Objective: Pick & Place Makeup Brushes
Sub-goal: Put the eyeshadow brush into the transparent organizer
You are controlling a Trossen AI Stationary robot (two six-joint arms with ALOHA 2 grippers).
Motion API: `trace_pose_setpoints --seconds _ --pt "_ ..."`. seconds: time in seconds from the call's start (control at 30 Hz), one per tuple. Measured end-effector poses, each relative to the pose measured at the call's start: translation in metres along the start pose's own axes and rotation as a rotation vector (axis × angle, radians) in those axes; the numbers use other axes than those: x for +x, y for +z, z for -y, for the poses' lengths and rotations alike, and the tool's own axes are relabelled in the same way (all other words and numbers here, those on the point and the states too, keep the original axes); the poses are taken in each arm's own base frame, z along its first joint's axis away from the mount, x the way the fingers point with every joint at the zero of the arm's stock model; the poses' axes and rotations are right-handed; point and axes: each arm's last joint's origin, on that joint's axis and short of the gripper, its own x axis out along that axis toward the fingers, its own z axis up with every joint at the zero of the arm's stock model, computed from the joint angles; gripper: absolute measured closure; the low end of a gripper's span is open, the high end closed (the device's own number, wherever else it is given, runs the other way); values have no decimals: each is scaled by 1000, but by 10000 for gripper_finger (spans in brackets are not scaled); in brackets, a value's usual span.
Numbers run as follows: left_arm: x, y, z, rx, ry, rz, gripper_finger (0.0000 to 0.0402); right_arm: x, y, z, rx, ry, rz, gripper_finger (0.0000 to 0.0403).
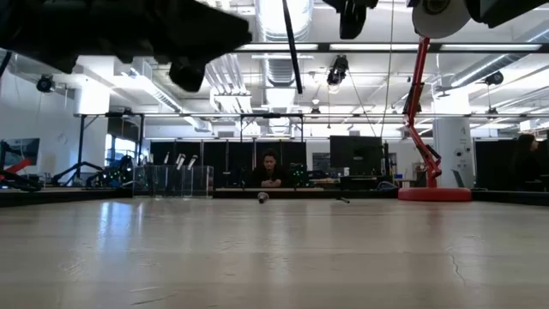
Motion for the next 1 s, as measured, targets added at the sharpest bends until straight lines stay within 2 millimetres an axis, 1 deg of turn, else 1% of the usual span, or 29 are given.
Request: trace_pose_setpoints --seconds 0.07,0.13,0.43,0.57,0.7,1.0 --pt "5 4 5 12 -59 23 308 0 2 -1 -4 3 11 394" --pt "9 7 9 9 -82 51 304 1 2 -1 -11 5 13 394" --pt "38 10 18 46 -82 73 303 1 6 -2 -14 31 44 394" --pt "47 14 20 65 -78 89 303 1 6 -2 -15 31 46 394" --pt "51 18 21 67 -72 106 303 1 7 -2 -19 31 55 394" --pt "51 16 18 60 -47 102 303 1 7 -2 -22 31 58 394"
